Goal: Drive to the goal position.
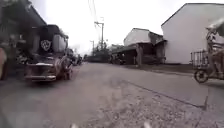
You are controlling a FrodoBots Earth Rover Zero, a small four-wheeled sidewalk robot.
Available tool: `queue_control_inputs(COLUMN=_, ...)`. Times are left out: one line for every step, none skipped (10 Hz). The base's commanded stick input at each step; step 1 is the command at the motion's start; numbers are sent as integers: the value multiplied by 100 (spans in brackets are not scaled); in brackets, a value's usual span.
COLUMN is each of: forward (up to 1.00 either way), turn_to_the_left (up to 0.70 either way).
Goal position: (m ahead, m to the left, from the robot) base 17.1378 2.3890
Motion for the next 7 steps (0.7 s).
queue_control_inputs(forward=70, turn_to_the_left=13)
queue_control_inputs(forward=70, turn_to_the_left=11)
queue_control_inputs(forward=70, turn_to_the_left=7)
queue_control_inputs(forward=70, turn_to_the_left=10)
queue_control_inputs(forward=70, turn_to_the_left=5)
queue_control_inputs(forward=70, turn_to_the_left=7)
queue_control_inputs(forward=70, turn_to_the_left=13)
